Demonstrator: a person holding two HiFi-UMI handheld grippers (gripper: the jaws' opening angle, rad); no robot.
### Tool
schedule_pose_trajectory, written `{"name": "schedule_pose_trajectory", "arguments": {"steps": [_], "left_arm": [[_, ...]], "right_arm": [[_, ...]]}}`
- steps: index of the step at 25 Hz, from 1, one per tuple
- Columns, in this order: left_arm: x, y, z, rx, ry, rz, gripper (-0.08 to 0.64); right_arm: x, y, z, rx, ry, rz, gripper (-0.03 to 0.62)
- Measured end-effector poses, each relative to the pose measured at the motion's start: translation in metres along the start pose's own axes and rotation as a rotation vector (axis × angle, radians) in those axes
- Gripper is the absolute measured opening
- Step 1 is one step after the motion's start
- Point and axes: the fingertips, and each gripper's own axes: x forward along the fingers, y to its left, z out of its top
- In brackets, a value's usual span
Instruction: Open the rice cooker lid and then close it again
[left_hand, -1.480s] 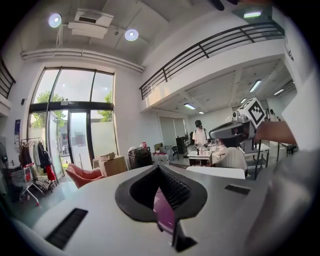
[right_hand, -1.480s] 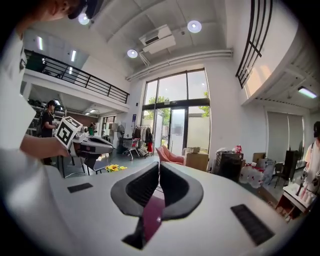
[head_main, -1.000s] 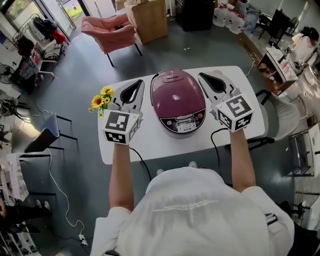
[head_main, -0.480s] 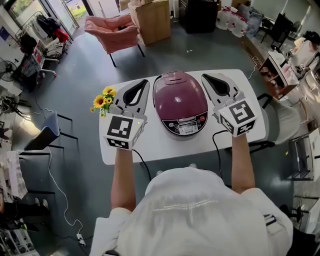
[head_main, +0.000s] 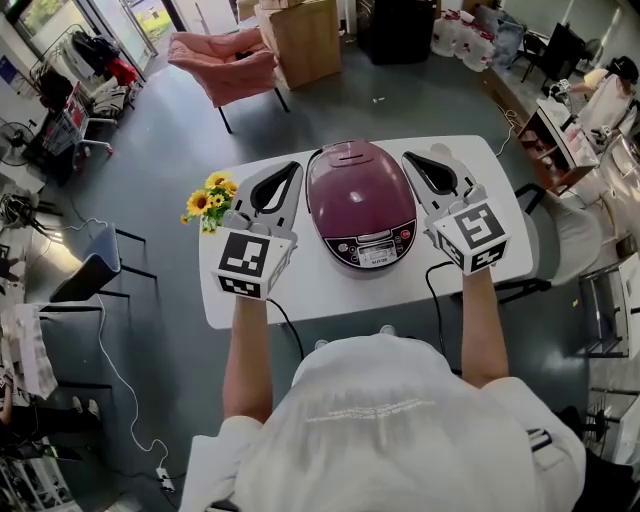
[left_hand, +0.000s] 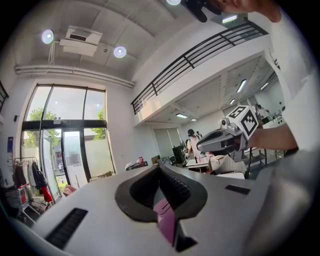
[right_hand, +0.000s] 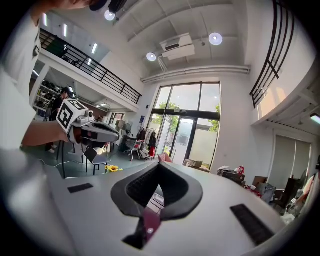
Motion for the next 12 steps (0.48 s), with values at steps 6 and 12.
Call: {"name": "schedule_pose_trajectory", "arguments": {"steps": [6, 12], "left_arm": [[-0.001, -0.004, -0.005, -0.017, 0.004, -0.009, 0.017], [-0.003, -0.005, -0.011, -0.023, 0.012, -0.019, 0.017]], "right_arm": [[-0.003, 0.001, -0.006, -0.001, 0.017, -0.006, 0.026], [-0.001, 0.006, -0.012, -0.011, 0.036, 0.004, 0.026]]}}
